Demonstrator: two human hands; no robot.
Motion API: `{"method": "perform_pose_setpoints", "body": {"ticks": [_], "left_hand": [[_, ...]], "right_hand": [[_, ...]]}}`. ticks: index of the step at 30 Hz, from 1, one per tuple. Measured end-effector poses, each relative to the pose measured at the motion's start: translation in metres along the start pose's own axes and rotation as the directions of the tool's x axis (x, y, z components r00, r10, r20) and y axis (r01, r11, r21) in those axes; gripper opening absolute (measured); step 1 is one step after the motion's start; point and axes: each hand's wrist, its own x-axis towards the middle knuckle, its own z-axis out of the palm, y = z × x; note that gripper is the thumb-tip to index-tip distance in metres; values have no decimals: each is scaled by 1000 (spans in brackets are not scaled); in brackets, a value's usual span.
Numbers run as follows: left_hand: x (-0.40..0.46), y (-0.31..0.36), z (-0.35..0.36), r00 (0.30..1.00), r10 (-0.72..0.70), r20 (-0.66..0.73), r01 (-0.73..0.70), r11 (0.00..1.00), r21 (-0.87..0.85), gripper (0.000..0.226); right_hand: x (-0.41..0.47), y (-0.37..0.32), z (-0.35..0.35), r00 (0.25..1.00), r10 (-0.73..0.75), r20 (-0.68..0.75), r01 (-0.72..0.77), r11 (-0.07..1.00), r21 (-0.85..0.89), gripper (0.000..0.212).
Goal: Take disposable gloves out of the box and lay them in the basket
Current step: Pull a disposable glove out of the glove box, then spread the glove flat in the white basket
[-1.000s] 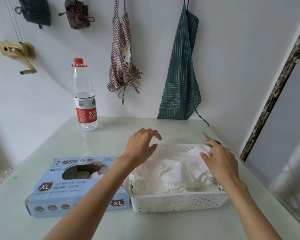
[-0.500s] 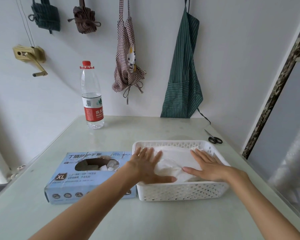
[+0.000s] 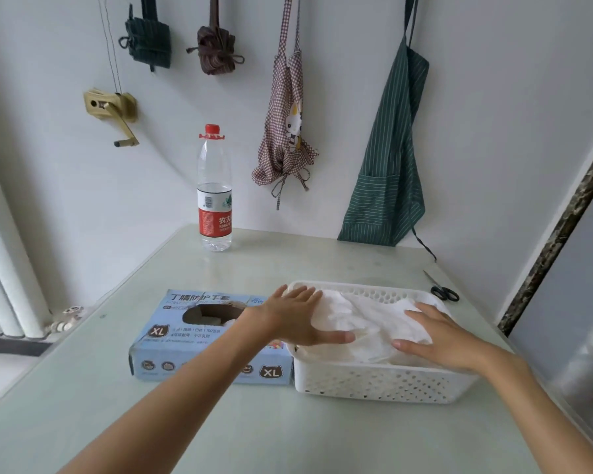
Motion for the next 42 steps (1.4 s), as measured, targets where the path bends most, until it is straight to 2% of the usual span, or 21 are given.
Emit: {"method": "perform_pose_setpoints", "body": {"ticks": [2,4,7,9,11,12,15,16,21,24,26,28,31,35,39,42], "left_hand": [[-14,-25,-10,993,0,-117,-12,994,-106,91],[-31,-65,-15,968,-49,-247,20,993,-120,67],[-57,-127,-3,938,-224,-265,216,975,-61,51],[-70,-147,12,926,-324,-197,324,946,-33,55],[-79,-156,27,912,-378,-159,374,926,-54,65],[-82,-158,33,909,-391,-144,381,920,-91,76],[-87,-159,37,920,-380,-93,358,914,-191,130],[-88,-161,36,926,-373,-66,357,917,-178,137],[-85,-159,25,924,-380,36,381,919,-101,130],[-80,-154,17,911,-400,97,408,910,-73,129],[-79,-155,15,909,-403,108,410,910,-62,128],[-79,-155,15,910,-402,105,410,909,-70,128],[-82,-155,17,917,-394,67,399,914,-81,128],[-83,-158,20,928,-373,11,371,919,-131,129],[-84,-159,20,935,-347,-66,320,912,-257,126],[-83,-157,14,908,-288,-304,154,905,-398,97]], "right_hand": [[-3,-10,-10,995,-8,-103,4,999,-43,79],[-8,-33,-19,975,-72,-211,49,992,-114,65],[-6,-92,-18,929,-258,-265,249,966,-67,46],[1,-135,-12,889,-388,-243,399,917,-4,35],[16,-179,-3,864,-472,-175,480,877,2,25],[24,-198,2,858,-494,-143,496,868,-24,22],[45,-239,13,860,-507,-61,490,852,-181,17],[51,-249,16,870,-492,-28,473,849,-236,17],[62,-279,34,949,-285,133,314,823,-473,36],[69,-283,43,957,-261,123,287,816,-501,22],[71,-281,37,952,-288,101,304,869,-390,15],[71,-272,20,932,-343,117,359,918,-166,13],[62,-257,-1,879,-457,137,444,888,118,8],[57,-248,2,873,-484,63,429,823,373,23],[58,-253,21,863,-503,-36,468,771,433,27],[63,-255,30,860,-473,-193,507,743,438,34]]}}
